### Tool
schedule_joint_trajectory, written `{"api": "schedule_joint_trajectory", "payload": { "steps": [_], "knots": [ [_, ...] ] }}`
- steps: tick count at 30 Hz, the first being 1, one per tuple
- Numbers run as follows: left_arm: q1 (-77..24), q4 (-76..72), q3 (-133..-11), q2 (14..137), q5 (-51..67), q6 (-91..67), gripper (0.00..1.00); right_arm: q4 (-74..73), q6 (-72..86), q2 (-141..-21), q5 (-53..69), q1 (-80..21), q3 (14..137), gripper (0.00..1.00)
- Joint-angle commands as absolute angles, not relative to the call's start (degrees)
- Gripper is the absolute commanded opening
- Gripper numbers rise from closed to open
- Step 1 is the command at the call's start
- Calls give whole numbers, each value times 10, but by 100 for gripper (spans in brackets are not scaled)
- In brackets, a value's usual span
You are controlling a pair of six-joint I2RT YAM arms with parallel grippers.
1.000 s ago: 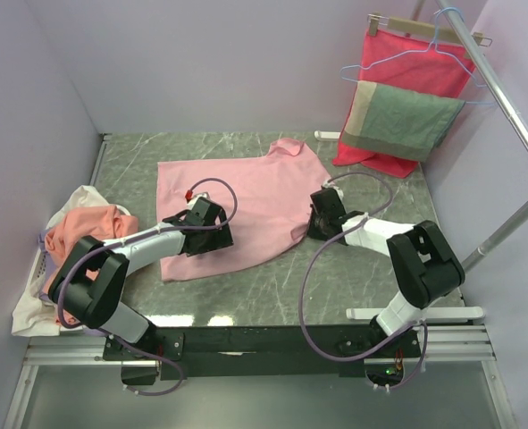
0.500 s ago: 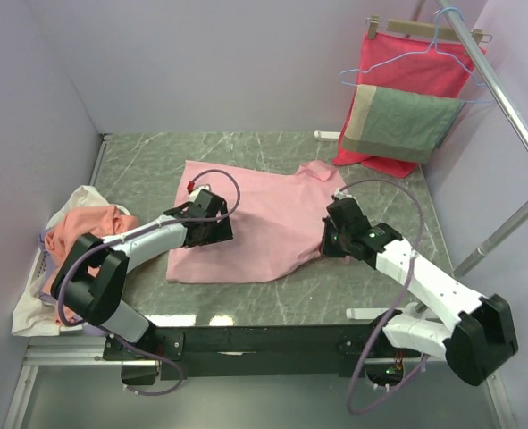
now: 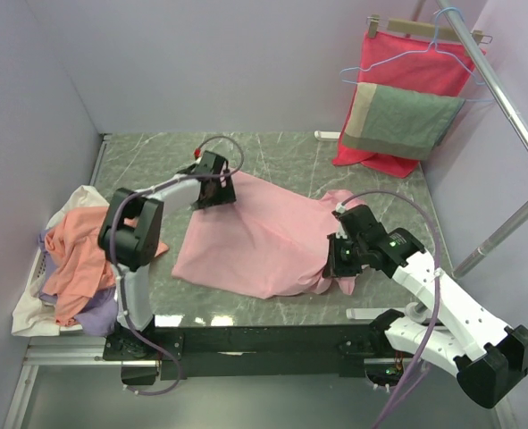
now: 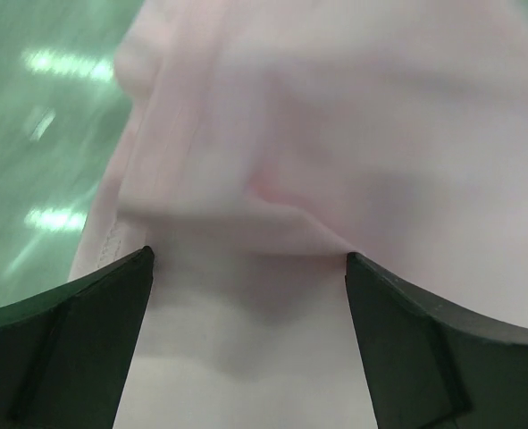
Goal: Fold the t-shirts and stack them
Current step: Flatten out the tshirt
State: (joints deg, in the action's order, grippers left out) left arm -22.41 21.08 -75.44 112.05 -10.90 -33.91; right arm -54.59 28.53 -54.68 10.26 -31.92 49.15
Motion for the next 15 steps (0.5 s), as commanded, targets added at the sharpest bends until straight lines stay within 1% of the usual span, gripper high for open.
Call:
{"api": "schedule_joint_trajectory", "payload": {
  "steps": [1, 2, 4, 5, 7, 9, 12, 13, 15],
  "knots": [
    [-224, 227, -872, 1197, -55, -308, 93, -591, 250, -548, 186, -327, 509, 0],
    [-225, 231, -883, 1207, -50, -305, 93, -590, 250, -544, 192, -327, 504, 0],
    [-229, 207, -870, 1191, 9, -290, 92, -585, 255, -536, 185, -327, 493, 0],
    [-231, 174, -859, 1162, 31, -279, 92, -581, 257, -534, 185, -328, 487, 0],
    [-236, 163, -834, 1123, 81, -271, 92, -569, 258, -535, 178, -328, 483, 0],
    [-249, 201, -838, 1101, 70, -264, 92, -560, 258, -543, 174, -327, 480, 0],
    [-268, 282, -846, 1056, -30, -269, 92, -548, 259, -548, 164, -328, 471, 0],
    [-269, 286, -843, 1029, -36, -270, 92, -543, 258, -550, 163, -327, 468, 0],
    [-270, 238, -811, 1000, 41, -256, 93, -533, 258, -555, 161, -327, 462, 0]
  ]
}}
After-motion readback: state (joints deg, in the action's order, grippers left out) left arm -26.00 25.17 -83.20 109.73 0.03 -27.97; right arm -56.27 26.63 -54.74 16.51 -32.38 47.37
